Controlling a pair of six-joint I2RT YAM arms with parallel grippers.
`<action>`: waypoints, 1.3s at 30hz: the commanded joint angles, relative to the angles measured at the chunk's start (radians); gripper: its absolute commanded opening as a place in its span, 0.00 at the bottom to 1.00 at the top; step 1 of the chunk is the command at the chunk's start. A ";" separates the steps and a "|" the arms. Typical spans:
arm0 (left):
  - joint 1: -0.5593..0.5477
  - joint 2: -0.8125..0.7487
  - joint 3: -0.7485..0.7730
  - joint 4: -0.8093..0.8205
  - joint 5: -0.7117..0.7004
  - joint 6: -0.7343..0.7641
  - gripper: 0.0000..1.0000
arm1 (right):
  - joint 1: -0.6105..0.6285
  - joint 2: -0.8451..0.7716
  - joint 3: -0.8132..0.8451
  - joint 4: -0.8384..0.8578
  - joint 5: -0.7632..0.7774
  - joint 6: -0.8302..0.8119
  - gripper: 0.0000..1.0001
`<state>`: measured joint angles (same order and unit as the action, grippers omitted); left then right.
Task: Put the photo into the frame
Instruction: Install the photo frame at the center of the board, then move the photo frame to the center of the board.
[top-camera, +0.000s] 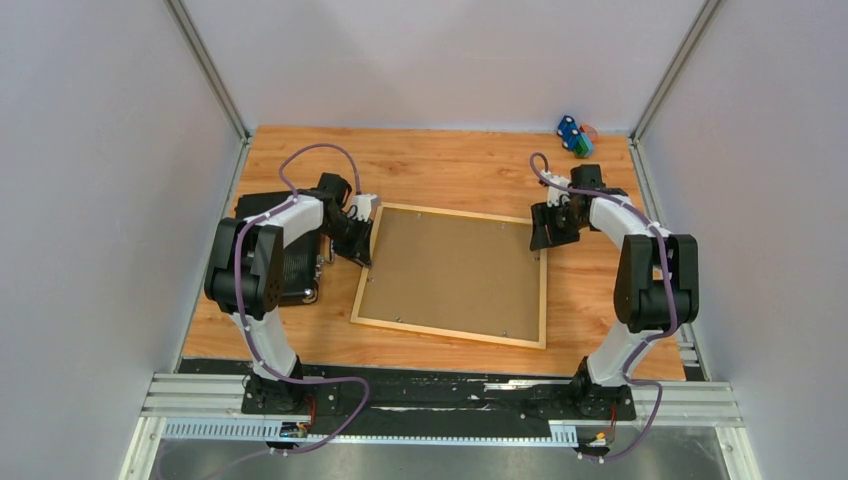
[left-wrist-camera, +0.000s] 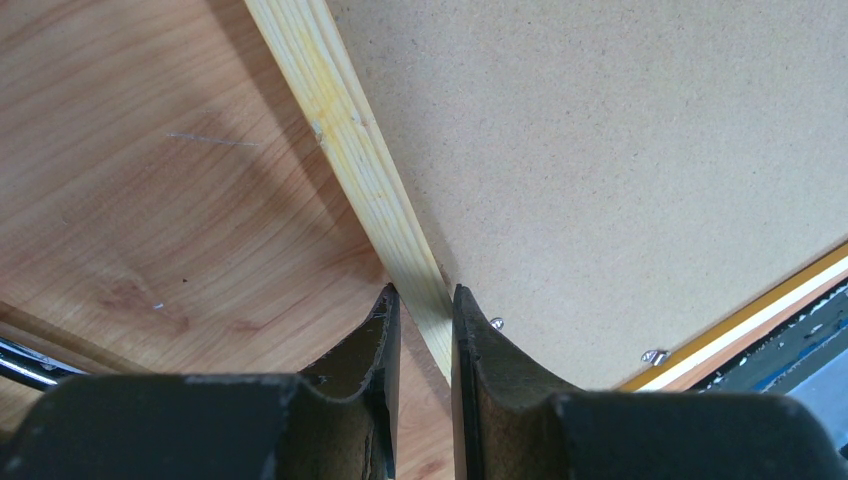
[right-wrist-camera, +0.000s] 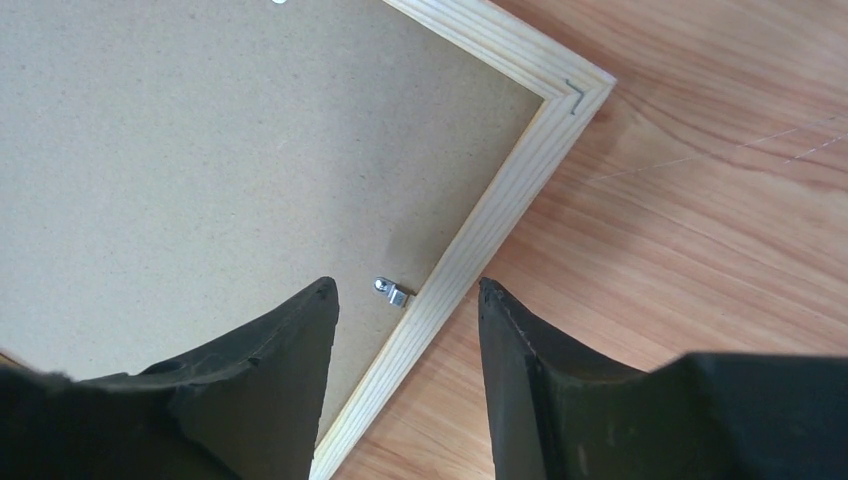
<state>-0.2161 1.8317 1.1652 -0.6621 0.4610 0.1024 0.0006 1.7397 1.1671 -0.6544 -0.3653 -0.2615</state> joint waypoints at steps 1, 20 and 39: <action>-0.011 -0.017 -0.019 -0.012 -0.012 0.037 0.00 | -0.029 0.025 0.020 -0.002 -0.032 0.024 0.52; -0.011 -0.012 -0.018 -0.011 -0.017 0.038 0.00 | -0.088 0.144 0.066 0.021 -0.078 0.077 0.35; -0.005 0.114 0.145 0.016 -0.033 -0.014 0.00 | -0.109 0.458 0.530 -0.050 -0.116 0.125 0.17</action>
<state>-0.2165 1.8885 1.2423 -0.6582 0.4500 0.0563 -0.0902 2.1395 1.5852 -0.7666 -0.5079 -0.1352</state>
